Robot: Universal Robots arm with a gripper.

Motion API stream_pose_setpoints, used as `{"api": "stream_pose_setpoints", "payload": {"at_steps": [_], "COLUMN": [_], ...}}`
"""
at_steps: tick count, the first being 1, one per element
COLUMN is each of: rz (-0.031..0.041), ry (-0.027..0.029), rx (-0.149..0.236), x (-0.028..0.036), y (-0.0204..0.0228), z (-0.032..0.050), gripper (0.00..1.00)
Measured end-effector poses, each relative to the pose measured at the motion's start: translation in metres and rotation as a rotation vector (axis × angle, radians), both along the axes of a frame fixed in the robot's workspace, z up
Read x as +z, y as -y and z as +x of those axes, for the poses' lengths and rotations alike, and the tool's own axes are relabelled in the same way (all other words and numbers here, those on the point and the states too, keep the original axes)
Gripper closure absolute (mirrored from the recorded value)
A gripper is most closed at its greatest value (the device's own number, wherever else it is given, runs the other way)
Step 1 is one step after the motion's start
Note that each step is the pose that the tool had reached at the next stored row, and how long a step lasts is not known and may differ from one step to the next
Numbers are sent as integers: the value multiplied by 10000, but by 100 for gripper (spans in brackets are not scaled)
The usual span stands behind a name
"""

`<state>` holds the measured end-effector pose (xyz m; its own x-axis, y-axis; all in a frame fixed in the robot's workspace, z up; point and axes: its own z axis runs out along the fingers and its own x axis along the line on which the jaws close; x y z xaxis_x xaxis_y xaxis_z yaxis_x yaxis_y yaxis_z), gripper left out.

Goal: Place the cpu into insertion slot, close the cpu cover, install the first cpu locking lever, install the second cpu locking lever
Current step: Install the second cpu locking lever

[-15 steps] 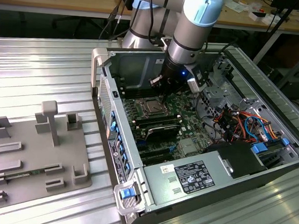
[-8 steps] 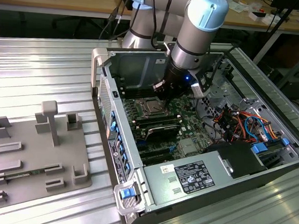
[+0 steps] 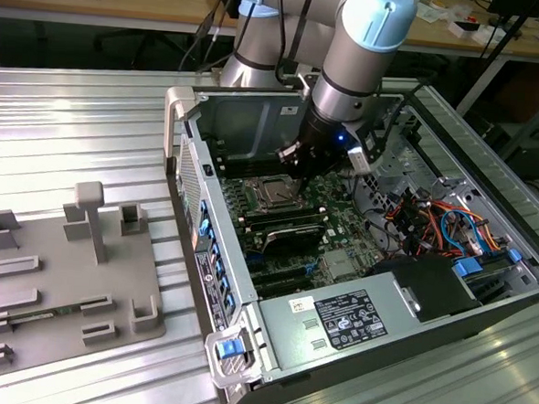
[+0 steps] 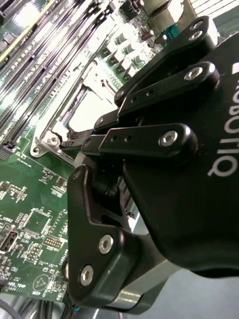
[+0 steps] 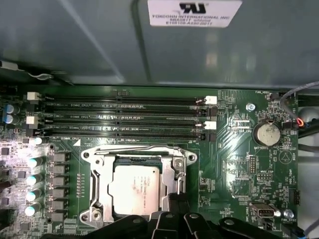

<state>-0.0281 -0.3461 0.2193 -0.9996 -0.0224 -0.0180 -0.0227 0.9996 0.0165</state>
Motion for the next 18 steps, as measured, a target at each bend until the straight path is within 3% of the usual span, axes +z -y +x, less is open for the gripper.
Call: {"api": "stream_pose_setpoints", "payload": {"at_steps": [3,5,7,9,11,14,18], "rz": [-19,-33,-113,-238,-295,-297,-267], "ry": [-1,1,1,0,-2,0,0], "rx": [0,0,-1,-1,-1,-1,-1], "x": [71,85,85,85,86,85,80], "y": [4,29,56,112,174,278,302], "z": [-1,0,0,0,0,0,-29], "gripper": [89,89,89,89,89,89,89]}}
